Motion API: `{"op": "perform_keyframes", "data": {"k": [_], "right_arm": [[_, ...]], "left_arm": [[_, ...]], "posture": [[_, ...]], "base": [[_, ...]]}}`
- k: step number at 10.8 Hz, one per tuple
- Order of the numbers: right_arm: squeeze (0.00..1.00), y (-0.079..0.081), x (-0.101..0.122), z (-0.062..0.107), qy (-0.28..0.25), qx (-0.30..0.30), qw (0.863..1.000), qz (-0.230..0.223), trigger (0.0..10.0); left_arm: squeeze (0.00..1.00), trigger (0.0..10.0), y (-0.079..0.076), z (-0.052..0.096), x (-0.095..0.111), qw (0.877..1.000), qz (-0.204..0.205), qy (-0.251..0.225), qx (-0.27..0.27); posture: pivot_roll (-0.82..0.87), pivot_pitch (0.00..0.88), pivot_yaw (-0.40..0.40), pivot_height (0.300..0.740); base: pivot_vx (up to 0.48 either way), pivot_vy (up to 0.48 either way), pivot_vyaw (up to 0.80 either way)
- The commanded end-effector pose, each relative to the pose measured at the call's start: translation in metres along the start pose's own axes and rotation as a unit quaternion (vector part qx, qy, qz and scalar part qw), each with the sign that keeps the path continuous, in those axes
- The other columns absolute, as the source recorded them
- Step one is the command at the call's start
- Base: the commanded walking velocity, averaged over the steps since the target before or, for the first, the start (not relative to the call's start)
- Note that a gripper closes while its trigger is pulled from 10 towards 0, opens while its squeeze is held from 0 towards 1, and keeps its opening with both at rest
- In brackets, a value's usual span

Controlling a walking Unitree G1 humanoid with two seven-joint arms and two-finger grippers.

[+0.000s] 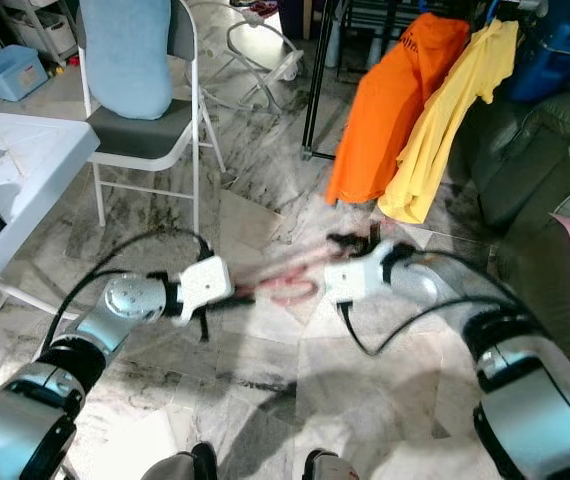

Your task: Hang hanger

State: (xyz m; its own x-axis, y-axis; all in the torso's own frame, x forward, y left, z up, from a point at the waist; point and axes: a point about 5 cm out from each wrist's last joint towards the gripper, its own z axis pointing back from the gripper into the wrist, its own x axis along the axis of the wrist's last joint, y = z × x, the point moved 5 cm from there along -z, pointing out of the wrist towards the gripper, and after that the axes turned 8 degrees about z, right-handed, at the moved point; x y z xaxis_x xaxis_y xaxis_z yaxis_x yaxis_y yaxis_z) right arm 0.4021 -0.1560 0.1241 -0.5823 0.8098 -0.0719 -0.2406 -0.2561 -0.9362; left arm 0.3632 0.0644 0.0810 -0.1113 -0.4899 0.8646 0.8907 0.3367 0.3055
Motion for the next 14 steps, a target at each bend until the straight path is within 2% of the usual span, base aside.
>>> {"op": "perform_keyframes", "data": {"k": [1,4,9,10,11,12,13,14], "right_arm": [[0.0,0.007,-0.005,0.002,0.013,0.009,1.0,0.007,0.0],[0.0,0.009,-0.014,0.002,0.039,-0.002,0.999,0.008,0.0],[0.0,0.017,-0.014,0.004,0.04,-0.003,0.999,-0.007,0.0],[0.0,0.017,-0.014,0.004,0.04,-0.006,0.999,-0.014,0.0],[0.0,0.019,-0.012,0.004,0.038,-0.005,0.999,-0.019,0.0],[0.0,0.022,-0.011,0.004,0.036,-0.003,0.999,-0.031,0.0],[0.0,0.024,-0.012,0.005,0.039,-0.002,0.998,-0.042,0.0],[0.0,0.025,-0.014,0.006,0.043,-0.002,0.998,-0.053,0.0]], "left_arm": [[0.0,10.0,0.012,0.004,0.006,1.0,-0.009,-0.009,0.025],[0.0,10.0,0.018,0.006,0.006,0.999,-0.025,-0.006,0.046],[0.0,10.0,0.026,0.008,0.009,0.995,-0.055,-0.01,0.08],[0.2,10.0,0.031,0.009,0.01,0.992,-0.065,-0.01,0.103],[1.0,10.0,0.036,0.011,0.011,0.989,-0.073,-0.012,0.128],[1.0,10.0,0.044,0.015,0.014,0.983,-0.094,-0.016,0.158],[1.0,10.0,0.056,0.021,0.019,0.97,-0.127,-0.018,0.205],[1.0,10.0,0.063,0.026,0.021,0.962,-0.136,-0.021,0.234]], "posture": [[-0.1,0.178,0.022,0.74],[-0.1,0.177,0.022,0.74],[-0.1,0.177,0.017,0.74],[-0.1,0.178,0.013,0.74],[-0.1,0.177,0.01,0.74],[-0.1,0.175,0.007,0.74],[-0.1,0.171,0.004,0.74],[-0.1,0.168,0.003,0.74]], "base": [[0.0,0.0,0.0],[0.0,0.0,0.0],[0.0,0.0,0.0],[0.0,0.0,0.0],[0.0,0.0,0.0],[0.0,0.0,0.0],[0.0,0.0,0.0],[0.0,0.0,0.0]]}}
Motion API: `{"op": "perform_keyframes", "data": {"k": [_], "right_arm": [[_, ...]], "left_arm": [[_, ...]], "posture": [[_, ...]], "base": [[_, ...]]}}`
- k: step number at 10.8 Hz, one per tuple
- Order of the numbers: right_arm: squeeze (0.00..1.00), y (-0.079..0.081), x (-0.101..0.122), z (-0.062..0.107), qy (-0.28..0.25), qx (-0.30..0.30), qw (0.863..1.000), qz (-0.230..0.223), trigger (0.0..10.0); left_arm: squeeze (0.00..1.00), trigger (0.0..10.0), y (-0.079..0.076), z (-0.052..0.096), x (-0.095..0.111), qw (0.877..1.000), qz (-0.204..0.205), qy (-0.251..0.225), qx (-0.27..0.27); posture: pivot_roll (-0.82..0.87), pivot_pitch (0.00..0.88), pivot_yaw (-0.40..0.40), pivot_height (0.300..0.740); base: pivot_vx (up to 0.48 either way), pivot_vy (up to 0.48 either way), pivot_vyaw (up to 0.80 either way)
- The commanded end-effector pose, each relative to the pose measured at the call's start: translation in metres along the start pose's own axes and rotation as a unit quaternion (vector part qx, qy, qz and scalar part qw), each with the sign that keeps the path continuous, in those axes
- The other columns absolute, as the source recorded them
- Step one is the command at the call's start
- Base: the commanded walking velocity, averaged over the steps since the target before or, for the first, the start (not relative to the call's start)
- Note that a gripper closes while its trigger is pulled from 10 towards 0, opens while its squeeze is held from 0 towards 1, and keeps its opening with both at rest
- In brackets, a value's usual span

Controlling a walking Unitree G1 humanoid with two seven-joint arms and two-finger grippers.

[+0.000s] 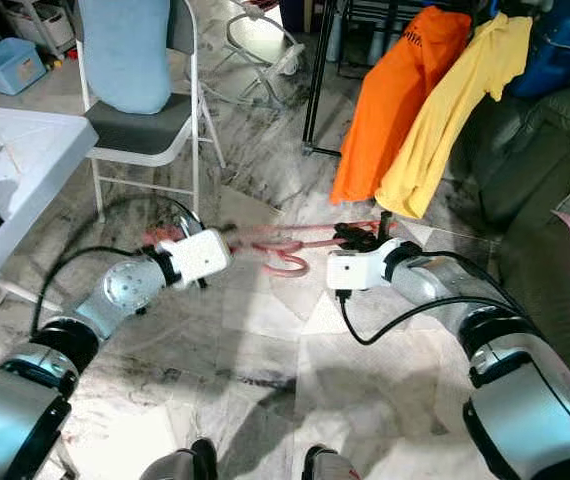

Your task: Hang hanger

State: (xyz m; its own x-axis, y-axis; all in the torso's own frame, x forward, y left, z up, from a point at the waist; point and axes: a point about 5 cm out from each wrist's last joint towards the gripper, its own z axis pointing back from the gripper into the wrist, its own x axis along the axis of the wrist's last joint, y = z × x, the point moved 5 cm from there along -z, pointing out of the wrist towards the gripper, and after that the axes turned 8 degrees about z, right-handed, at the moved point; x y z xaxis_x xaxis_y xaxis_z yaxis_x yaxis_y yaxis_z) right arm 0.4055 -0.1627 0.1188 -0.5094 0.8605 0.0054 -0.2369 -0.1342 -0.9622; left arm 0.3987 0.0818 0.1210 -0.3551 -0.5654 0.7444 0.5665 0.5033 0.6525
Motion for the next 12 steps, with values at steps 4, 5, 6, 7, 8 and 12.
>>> {"op": "perform_keyframes", "data": {"k": [4,5,6,7,8,12], "right_arm": [[0.0,0.029,-0.018,0.016,0.04,0.039,0.996,-0.063,0.0],[0.0,0.035,-0.023,0.02,0.056,0.04,0.992,-0.103,0.0],[0.0,0.042,-0.024,0.022,0.064,0.043,0.987,-0.138,0.0],[0.0,0.046,-0.021,0.02,0.066,0.039,0.981,-0.181,0.0],[0.0,0.053,-0.014,0.017,0.062,0.041,0.974,-0.215,0.0],[0.0,0.073,0.0,0.01,0.09,0.032,0.932,-0.351,0.0]], "left_arm": [[1.0,10.0,0.023,0.009,0.008,0.996,-0.057,-0.034,0.056],[1.0,10.0,0.025,0.014,0.008,0.994,-0.073,-0.049,0.07],[1.0,10.0,0.019,0.017,0.011,0.993,-0.073,-0.068,0.059],[1.0,10.0,0.005,0.018,0.008,0.995,-0.055,-0.071,0.033],[1.0,10.0,-0.02,0.019,0.005,0.996,-0.039,-0.078,-0.005],[1.0,10.0,-0.041,0.018,0.002,0.992,0.086,-0.088,0.02]], "posture": [[-0.13,0.156,-0.002,0.74],[-0.13,0.156,-0.005,0.74],[-0.13,0.156,-0.011,0.74],[-0.12,0.154,-0.019,0.74],[-0.12,0.148,-0.034,0.74],[-0.12,0.14,-0.069,0.74]], "base": [[0.0,0.0,0.0],[0.0,0.0,0.0],[0.0,0.0,0.0],[0.0,0.0,0.0],[0.0,0.0,0.0],[0.0,0.0,0.0]]}}
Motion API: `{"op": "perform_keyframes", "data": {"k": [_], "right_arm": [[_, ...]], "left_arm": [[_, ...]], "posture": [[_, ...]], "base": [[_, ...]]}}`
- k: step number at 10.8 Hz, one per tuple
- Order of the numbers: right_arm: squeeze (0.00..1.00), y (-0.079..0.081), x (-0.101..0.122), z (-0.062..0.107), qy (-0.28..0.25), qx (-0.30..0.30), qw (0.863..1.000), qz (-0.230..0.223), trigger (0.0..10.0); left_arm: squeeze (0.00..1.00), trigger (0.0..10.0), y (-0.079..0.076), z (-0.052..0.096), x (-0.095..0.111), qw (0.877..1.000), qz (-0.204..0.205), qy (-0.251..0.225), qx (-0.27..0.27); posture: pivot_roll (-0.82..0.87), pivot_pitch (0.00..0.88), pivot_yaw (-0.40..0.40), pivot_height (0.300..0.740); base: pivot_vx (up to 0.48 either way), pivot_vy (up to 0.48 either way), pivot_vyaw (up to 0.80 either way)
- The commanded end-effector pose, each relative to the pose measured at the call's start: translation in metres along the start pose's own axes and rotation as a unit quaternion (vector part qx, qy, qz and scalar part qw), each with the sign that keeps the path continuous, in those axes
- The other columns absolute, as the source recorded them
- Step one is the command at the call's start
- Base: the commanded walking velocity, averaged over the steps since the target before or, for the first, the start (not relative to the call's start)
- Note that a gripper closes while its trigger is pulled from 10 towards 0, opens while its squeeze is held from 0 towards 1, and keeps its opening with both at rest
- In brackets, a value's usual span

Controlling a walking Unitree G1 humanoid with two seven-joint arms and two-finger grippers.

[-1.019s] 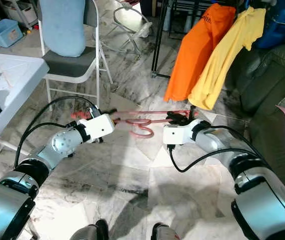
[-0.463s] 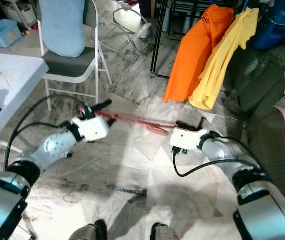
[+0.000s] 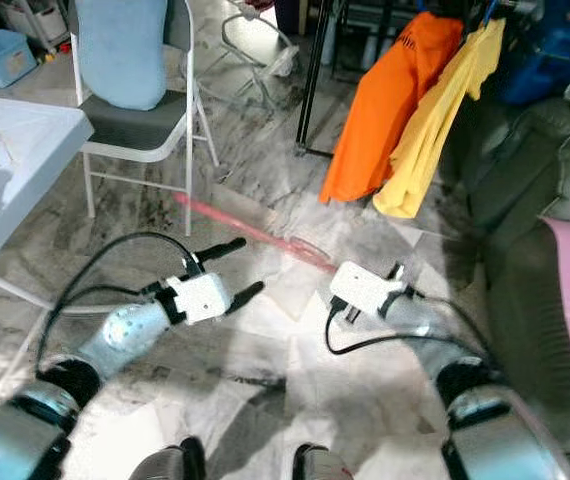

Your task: Hang hanger

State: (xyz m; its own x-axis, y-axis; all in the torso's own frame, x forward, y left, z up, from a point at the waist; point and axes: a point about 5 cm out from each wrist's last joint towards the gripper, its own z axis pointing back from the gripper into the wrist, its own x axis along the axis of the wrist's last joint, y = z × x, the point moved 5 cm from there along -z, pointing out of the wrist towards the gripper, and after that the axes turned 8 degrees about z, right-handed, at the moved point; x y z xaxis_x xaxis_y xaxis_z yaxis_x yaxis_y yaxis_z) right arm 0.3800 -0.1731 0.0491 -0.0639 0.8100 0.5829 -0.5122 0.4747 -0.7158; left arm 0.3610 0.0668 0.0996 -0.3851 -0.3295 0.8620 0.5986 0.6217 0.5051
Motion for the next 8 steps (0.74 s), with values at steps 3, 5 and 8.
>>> {"op": "perform_keyframes", "data": {"k": [3,5,8], "right_arm": [[0.0,0.01,-0.025,0.007,0.052,-0.069,0.966,-0.243,0.0],[0.0,0.016,-0.031,0.016,0.072,-0.127,0.93,-0.337,0.0],[0.0,0.047,-0.037,0.022,0.135,-0.133,0.889,-0.417,10.0]], "left_arm": [[1.0,10.0,0.053,0.019,-0.019,0.963,0.146,0.017,0.226],[1.0,10.0,0.057,0.044,-0.05,0.918,0.245,0.058,0.307],[0.0,10.0,0.03,0.07,-0.081,0.889,0.289,0.121,0.333]], "posture": [[-0.12,0.138,-0.084,0.74],[-0.14,0.14,-0.075,0.74],[-0.13,0.128,-0.073,0.74]], "base": [[0.0,0.0,0.0],[0.0,0.0,0.0],[0.0,0.0,0.0]]}}
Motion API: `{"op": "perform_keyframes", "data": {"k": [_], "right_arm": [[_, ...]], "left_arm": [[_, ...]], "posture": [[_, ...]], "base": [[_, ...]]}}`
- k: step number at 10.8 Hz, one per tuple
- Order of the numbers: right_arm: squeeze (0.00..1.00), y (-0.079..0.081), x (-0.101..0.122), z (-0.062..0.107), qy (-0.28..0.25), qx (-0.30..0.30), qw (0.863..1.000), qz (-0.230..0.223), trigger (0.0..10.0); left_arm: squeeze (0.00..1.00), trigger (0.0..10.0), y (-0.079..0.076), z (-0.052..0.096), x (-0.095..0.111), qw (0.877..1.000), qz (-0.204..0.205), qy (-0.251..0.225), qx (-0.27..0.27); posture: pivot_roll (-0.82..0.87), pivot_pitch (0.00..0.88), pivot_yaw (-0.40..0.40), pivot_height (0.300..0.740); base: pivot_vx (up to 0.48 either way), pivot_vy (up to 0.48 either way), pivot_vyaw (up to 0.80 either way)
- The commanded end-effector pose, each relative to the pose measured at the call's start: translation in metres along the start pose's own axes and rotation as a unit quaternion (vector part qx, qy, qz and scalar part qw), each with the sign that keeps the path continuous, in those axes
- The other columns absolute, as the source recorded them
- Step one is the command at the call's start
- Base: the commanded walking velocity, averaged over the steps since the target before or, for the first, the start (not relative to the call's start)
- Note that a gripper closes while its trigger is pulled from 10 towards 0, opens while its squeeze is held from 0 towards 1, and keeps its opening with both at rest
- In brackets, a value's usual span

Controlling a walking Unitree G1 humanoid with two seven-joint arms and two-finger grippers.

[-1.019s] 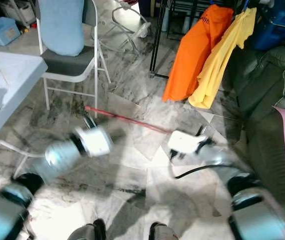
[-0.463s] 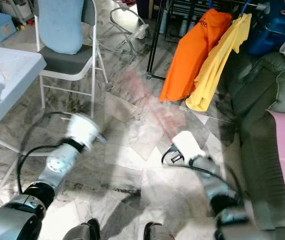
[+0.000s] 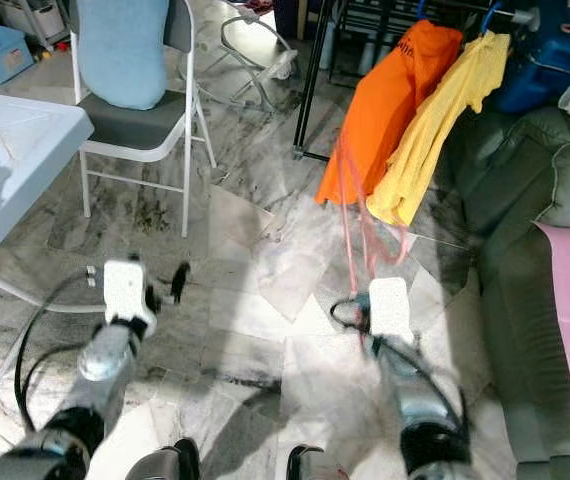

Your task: Hang hanger

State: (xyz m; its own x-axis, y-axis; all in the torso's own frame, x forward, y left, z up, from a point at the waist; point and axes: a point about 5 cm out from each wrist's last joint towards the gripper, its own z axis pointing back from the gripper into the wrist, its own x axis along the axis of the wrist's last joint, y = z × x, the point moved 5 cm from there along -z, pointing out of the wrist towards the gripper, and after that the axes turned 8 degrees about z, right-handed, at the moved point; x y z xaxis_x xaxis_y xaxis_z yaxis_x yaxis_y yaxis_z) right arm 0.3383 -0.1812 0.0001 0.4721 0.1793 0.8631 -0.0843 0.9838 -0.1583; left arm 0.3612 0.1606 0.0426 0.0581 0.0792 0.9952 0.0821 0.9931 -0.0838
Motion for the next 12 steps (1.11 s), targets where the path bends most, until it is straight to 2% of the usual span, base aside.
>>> {"op": "perform_keyframes", "data": {"k": [1,4,7,12], "right_arm": [[0.0,0.003,-0.003,0.004,0.012,-0.001,1.0,-0.018,10.0],[0.0,0.016,0.003,0.004,0.018,0.01,1.0,-0.022,10.0],[0.0,0.023,0.011,0.005,0.014,0.016,0.999,-0.026,10.0],[0.0,0.029,0.01,0.005,0.018,0.03,0.999,-0.031,10.0]], "left_arm": [[0.0,10.0,-0.001,0.005,-0.009,1.0,0.007,0.015,0.003],[0.0,10.0,-0.01,0.008,-0.014,0.999,0.033,0.023,-0.023],[0.0,10.0,-0.022,0.005,-0.009,0.997,0.055,0.014,-0.045],[0.0,10.0,-0.033,0.007,-0.012,0.995,0.08,0.019,-0.065]], "posture": [[-0.13,0.125,-0.075,0.74],[-0.11,0.11,-0.068,0.74],[-0.11,0.096,-0.074,0.74],[-0.1,0.096,-0.08,0.74]], "base": [[0.0,0.0,0.0],[0.0,0.0,0.0],[0.339,0.0,0.0],[0.387,0.0,0.0]]}}
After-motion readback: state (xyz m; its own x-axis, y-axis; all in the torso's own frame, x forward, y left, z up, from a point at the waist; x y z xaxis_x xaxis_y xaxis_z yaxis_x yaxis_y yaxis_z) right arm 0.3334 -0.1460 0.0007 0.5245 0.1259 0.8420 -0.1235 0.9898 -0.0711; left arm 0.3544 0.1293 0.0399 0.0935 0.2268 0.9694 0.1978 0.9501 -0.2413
